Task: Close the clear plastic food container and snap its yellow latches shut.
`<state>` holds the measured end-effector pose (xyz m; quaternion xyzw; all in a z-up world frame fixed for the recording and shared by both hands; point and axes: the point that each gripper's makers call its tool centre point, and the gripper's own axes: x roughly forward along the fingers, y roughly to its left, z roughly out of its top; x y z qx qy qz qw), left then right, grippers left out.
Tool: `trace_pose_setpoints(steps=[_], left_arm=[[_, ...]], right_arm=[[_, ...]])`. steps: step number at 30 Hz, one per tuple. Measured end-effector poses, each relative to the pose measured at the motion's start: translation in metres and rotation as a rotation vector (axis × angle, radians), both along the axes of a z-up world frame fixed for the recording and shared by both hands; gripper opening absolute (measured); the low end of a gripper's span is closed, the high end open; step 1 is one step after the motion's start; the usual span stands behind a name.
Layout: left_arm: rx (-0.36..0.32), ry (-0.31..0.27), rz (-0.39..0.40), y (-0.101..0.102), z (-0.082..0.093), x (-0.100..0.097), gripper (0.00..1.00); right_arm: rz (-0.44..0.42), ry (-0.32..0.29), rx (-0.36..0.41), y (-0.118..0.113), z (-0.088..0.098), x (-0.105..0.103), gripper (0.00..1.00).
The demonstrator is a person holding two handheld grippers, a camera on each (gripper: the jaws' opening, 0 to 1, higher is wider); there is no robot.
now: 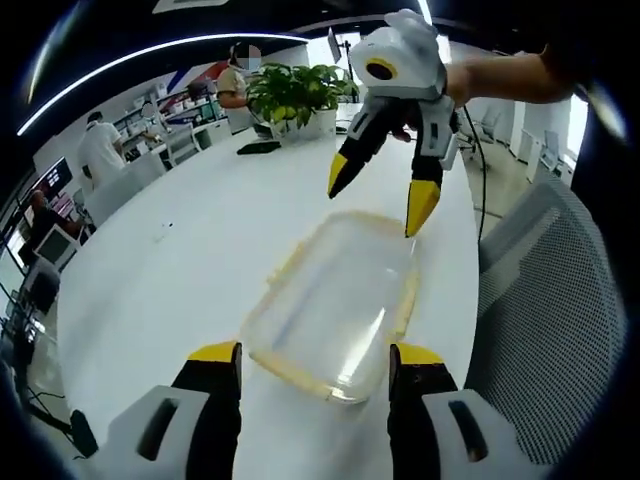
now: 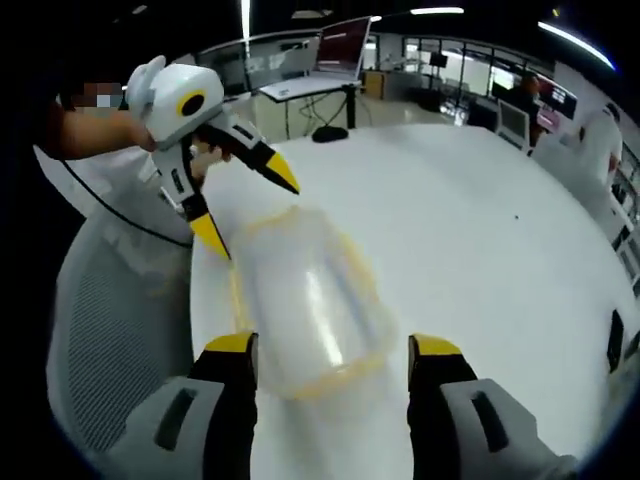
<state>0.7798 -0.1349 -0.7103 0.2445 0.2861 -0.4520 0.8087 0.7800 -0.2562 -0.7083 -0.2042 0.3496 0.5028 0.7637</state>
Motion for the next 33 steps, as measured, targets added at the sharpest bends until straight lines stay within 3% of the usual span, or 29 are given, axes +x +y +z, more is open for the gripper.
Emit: trace_pose_setpoints(steps=[9, 17, 21, 33], left_arm=[[-0.01, -0.001, 0.029, 0.003, -0.008, -0.006, 0.54], [-0.017, -0.031, 0.047, 0.0, -0.012, -0.004, 0.53], [-0.027, -0.026, 0.049, 0.001, -0.012, -0.003, 0.52], [-0.046, -0.007, 0.051, 0.0, -0.013, 0.016, 0.51]], right_arm=[[-0.074, -0.024, 0.036, -0.006, -0.012, -0.014, 0.6], [-0.124, -0.037, 0.092, -0.001, -0.019, -0.022, 0.55], [-0.137, -0.062, 0.067, -0.003, -0.024, -0.019, 0.52], [-0.165, -0.06, 0.069, -0.003, -0.023, 0.0, 0.51]])
